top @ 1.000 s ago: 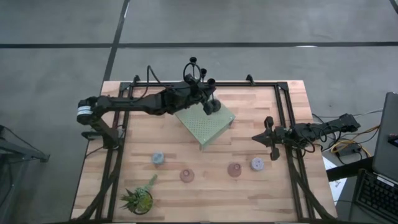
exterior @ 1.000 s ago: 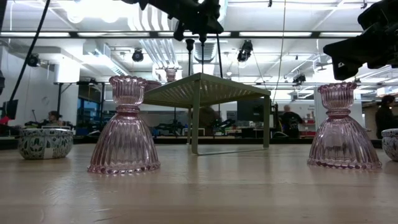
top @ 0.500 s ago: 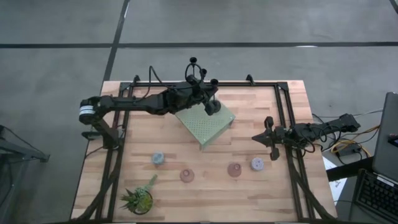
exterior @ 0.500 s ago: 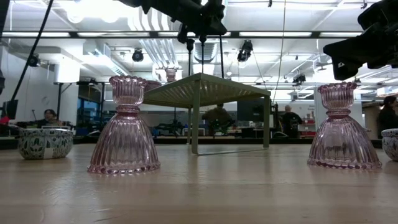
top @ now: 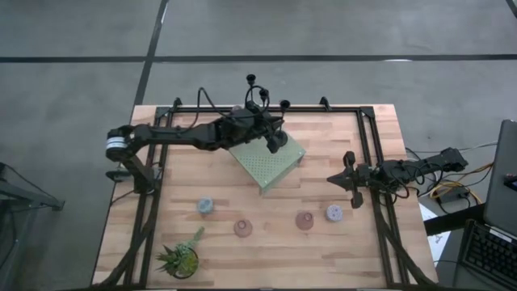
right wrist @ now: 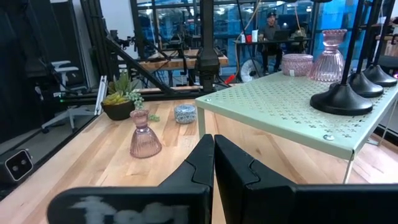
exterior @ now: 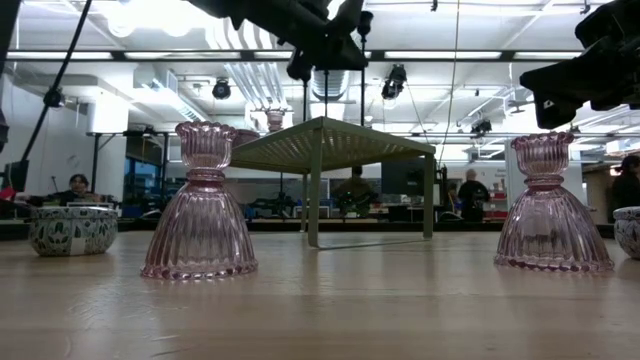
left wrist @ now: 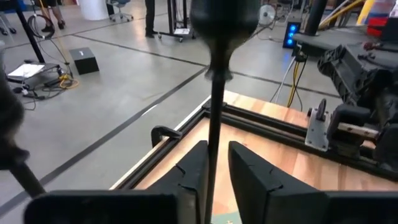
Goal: Pick & Place candle stick holders
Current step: Put the black candle holder on the shelf, then put the left pink glass candle holder on the shelf aligned with the black candle holder
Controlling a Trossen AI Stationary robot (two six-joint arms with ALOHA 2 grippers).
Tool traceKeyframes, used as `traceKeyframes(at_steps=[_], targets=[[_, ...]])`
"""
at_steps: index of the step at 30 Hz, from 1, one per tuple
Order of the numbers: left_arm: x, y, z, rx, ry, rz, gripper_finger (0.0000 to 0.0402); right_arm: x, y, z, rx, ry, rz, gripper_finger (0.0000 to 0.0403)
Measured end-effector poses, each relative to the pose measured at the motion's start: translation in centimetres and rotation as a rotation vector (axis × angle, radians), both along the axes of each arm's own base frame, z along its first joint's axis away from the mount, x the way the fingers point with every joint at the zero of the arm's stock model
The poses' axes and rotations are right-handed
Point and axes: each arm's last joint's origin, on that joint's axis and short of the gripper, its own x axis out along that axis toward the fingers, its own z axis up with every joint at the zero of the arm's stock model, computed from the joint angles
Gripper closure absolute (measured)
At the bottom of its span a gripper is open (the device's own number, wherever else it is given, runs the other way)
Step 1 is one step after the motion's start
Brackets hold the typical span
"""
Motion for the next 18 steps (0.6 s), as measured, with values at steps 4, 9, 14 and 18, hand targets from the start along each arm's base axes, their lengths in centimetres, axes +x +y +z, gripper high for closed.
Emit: traceKeyframes(at_steps=[4,9,14,18], targets=[[-0.1,0.0,-0.1,-0.018,0.008,0.002,0.0309,0.0,0.0,0.0,-0.004,0.001,0.0,0.0394],[-0.6,-0.9,0.5,-0.024,0.016,-0.026,0.029,0.0,0.0,0.0,-0.004,0.0,0.0,0.0394],[-1.7,-2.0,1.4,-0.031,0.048,-0.059,0.0287,0.0,0.0,0.0,0.0,0.001,0.0,0.0394],[-3.0,-3.1,2.0,-0.032,0.121,-0.092,0.0286,0.0,0.0,0.0,-0.004,0.001,0.0,0.0394]])
